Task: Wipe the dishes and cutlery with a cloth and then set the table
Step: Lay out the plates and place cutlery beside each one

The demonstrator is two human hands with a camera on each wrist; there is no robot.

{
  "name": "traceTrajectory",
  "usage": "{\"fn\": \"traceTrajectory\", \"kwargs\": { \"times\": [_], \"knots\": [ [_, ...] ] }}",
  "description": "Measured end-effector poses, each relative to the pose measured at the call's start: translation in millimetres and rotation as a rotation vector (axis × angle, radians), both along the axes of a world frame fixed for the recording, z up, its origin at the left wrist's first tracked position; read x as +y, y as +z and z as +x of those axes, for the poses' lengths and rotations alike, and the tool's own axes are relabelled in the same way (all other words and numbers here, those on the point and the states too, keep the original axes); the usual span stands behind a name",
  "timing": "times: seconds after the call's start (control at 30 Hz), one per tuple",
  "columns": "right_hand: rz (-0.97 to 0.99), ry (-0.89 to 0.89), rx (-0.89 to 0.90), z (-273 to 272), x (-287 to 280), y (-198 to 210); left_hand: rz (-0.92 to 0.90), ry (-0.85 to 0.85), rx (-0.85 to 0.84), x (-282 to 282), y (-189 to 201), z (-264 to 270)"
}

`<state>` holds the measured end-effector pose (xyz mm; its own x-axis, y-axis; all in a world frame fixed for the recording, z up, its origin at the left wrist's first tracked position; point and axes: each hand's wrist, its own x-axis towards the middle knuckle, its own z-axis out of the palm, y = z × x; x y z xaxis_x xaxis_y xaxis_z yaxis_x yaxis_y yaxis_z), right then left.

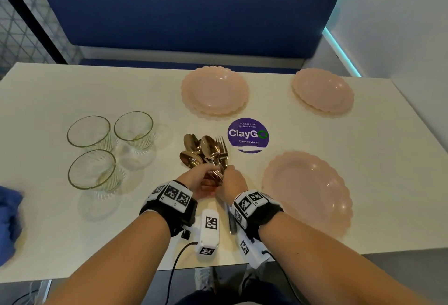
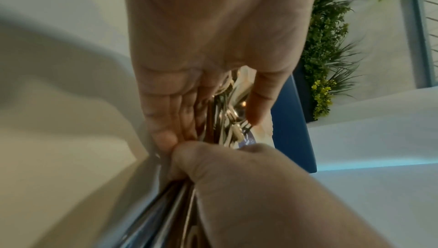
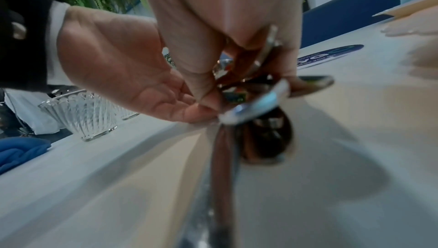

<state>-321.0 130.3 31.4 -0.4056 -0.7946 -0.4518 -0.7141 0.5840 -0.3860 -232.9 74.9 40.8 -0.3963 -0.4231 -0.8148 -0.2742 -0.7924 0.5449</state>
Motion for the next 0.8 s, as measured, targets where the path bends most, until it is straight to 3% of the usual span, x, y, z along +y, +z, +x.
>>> {"fn": "traceTrajectory", "kwargs": {
  "times": [0.17,0.37,0.47,0.57,0.8],
  "knots": [
    [-0.036,0.023,-0.097,-7.3,-2.6,3.3,-0.086,-0.091,-0.027,2.8,-1.9,-14.0],
    [-0.28,0.024,-0.27,-28.7,-0.7,36.8,-0.073,0.03,0.186,-0.9,22.0,-37.0],
    [-0.299,-0.019,-0.493,-48.9,-1.0,53.6,-0.104,-0.014,0.221,-7.7,29.4,-44.5],
    [-0.36,-0.217,-0.755,-65.4,1.3,57.6,-0.128,-0.019,0.292,-11.7,32.4,-51.4],
    [-0.568,-0.389,-0.591,-93.6,12.7,55.6,-0.281,-0.01,0.265,4.8,40.7,-87.9]
  ]
}}
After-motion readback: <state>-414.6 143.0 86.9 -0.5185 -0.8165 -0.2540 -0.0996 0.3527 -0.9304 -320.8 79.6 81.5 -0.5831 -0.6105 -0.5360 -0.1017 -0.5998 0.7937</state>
